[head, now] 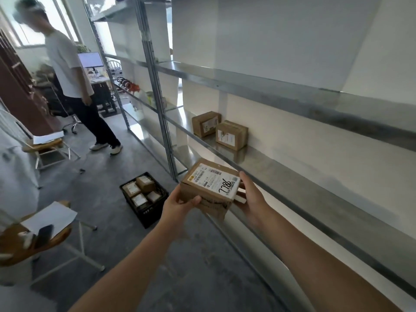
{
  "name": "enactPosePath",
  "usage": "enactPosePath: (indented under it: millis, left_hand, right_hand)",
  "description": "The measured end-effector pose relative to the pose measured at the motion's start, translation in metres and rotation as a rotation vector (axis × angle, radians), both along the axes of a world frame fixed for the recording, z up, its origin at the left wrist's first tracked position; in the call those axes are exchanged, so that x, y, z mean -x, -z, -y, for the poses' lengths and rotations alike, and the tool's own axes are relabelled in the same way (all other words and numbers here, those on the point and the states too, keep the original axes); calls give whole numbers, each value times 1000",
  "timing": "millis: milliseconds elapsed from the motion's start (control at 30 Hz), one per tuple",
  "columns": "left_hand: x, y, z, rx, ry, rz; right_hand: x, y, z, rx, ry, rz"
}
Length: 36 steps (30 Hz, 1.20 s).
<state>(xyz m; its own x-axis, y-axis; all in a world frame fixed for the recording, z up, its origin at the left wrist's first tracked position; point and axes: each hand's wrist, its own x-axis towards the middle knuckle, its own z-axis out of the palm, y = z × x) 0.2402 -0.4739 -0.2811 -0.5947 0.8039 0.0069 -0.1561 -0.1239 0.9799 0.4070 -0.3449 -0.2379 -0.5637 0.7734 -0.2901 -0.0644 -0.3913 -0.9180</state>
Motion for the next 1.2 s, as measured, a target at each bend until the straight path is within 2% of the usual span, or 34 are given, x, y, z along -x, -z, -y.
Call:
enactPosePath:
  millis: [100, 233, 367, 500, 633, 867, 1067, 1200]
  left_hand:
    - [-2, 2, -18, -7, -114, 71]
    - [1, 9, -35, -22, -125, 176]
    - [-1, 13, -42, -23, -198, 220]
    - [12, 12, -41, -13, -258, 213]
    - [32, 6, -45, -18, -279, 205]
    - [66, 3, -52, 40, -186, 226]
    - [110, 0, -36, 63, -157, 257]
    - [150, -3, -18, 12, -157, 320]
  right_hand:
    - [1, 2, -16, -79, -98, -14]
    - [-5, 10, -26, -152, -172, 48]
    - [4, 21, -29, -236, -285, 206]
    - [30, 22, -28, -252, -345, 221]
    - [56, 17, -21, -241, -358, 188]
    - [99, 8, -19, -226, -262, 159]
    - [151, 7, -5, -237, -240, 221]
    - [192, 4, 12, -273, -245, 288]
